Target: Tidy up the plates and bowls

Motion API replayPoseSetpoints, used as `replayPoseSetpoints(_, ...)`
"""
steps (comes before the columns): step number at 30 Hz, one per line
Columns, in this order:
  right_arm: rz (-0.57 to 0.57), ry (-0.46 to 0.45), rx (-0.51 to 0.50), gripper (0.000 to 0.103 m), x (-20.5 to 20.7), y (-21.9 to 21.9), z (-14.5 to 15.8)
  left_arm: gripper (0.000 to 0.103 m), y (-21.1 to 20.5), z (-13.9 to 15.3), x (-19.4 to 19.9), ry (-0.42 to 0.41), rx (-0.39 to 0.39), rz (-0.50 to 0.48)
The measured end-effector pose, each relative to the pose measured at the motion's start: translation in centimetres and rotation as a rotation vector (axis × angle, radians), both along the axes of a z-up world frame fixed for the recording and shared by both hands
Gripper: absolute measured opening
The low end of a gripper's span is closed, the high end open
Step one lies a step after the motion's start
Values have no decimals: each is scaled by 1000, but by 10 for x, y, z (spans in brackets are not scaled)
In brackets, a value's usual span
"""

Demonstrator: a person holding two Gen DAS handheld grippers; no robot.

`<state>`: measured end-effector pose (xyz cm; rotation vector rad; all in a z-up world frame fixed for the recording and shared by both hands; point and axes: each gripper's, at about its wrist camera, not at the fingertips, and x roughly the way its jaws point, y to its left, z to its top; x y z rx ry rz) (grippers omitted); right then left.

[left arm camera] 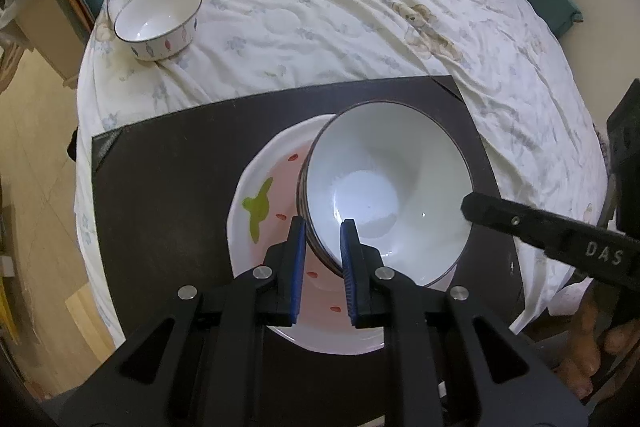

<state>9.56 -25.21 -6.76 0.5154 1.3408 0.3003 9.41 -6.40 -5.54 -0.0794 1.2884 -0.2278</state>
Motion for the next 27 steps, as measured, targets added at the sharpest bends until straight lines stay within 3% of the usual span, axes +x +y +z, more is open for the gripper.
replayPoseSetpoints(4, 8, -31, -15, 15, 0, 2, 8, 19, 4, 5, 0, -9, 12, 13)
replayPoseSetpoints(6, 10, -52, -38, 15, -1, 3, 13, 35, 6, 9, 0, -24, 36, 22)
replayPoseSetpoints(11, 10, -88, -25, 15, 2, 3, 20, 62, 6, 20, 0, -74, 32, 2)
replayPoseSetpoints(15, 1, -107, -9, 15, 7, 2, 22, 65, 10, 28, 11, -102, 67, 8)
replayPoseSetpoints(22, -18, -116, -8, 18, 19, 4, 20, 65, 37, 36, 51, -113, 60, 82)
replayPoseSetpoints(23, -22, -113, -11, 21, 21, 4, 19, 65, 42, 35, 56, -117, 65, 97)
replayPoseSetpoints(24, -28, -108, -14, 30, 23, 4, 17, 65, 49, 35, 63, -127, 79, 117)
replayPoseSetpoints(25, -34, -108, -14, 52, 25, 3, 17, 65, 53, 35, 67, -142, 94, 129)
replayPoseSetpoints(27, -51, -128, -17, 78, 27, 2, 18, 65, 64, 36, 75, -222, 160, 136)
